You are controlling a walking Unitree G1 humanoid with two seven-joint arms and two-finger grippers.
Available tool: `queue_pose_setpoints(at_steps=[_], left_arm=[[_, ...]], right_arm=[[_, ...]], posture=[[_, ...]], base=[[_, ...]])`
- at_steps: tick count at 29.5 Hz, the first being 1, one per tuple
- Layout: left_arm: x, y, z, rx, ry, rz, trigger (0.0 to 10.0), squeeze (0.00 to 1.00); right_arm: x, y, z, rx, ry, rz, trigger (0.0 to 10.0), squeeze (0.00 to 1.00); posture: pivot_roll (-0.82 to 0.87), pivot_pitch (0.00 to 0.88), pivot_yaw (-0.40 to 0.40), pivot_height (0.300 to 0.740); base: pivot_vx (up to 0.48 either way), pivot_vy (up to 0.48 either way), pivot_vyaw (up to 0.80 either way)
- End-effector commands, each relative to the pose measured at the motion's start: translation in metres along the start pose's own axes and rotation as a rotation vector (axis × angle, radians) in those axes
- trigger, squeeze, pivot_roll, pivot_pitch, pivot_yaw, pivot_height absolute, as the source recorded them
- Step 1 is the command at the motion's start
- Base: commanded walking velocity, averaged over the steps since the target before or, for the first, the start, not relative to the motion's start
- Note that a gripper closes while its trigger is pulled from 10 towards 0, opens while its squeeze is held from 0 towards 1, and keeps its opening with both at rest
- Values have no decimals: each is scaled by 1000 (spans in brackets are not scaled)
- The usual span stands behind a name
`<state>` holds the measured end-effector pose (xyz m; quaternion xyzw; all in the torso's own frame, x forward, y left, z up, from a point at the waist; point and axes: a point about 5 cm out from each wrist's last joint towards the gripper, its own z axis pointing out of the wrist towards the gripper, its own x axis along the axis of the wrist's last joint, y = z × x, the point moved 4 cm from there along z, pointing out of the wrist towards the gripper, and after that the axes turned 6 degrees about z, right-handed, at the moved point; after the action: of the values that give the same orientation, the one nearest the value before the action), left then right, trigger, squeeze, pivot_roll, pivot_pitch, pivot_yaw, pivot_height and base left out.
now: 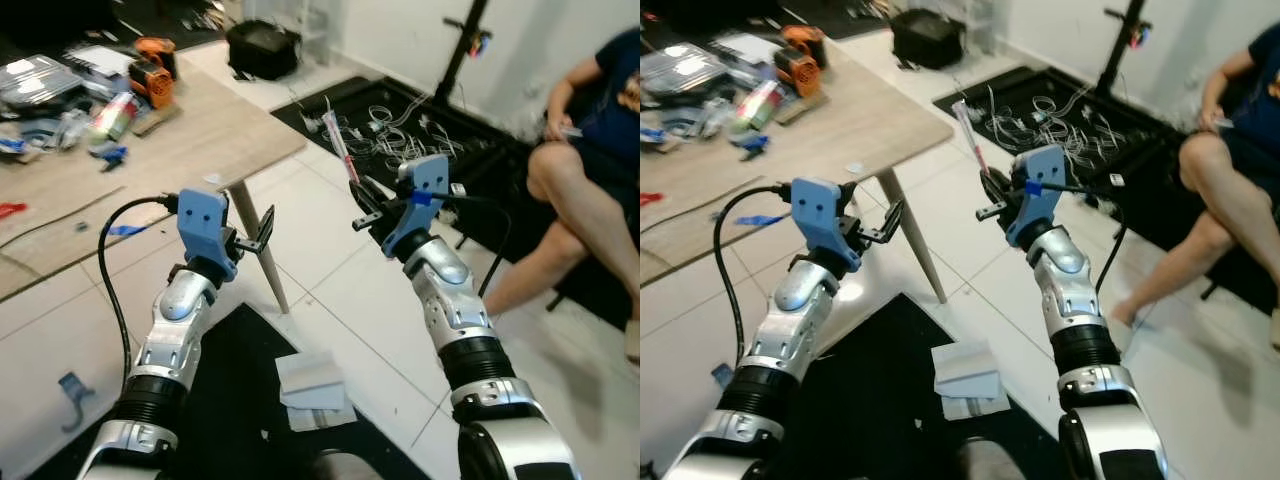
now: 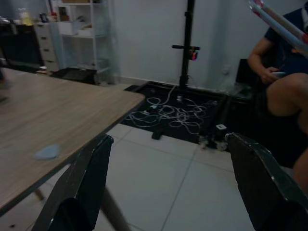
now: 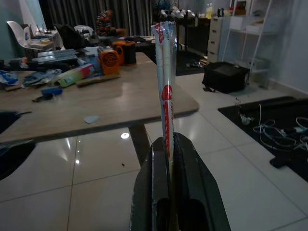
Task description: Picking trash to rubbish bin
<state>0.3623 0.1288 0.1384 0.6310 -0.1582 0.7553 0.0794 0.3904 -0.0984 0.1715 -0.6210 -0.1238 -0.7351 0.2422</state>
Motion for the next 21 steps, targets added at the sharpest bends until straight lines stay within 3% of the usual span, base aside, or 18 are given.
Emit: queue_pose_setpoints(at_steps=[1,21], left_arm=[[-2,3,1,-14,-12,1,10000,0],[-4,5,1,-42,-16,-35,10000,0]], right_arm=[[1,4,-1,-13,-1,7,10000,0],[1,4,-1,-10,-2,11,10000,0]], posture=[[33,0,-33,740],[30,0,-30,740]], base=[[0,0,-800],[0,0,-800]])
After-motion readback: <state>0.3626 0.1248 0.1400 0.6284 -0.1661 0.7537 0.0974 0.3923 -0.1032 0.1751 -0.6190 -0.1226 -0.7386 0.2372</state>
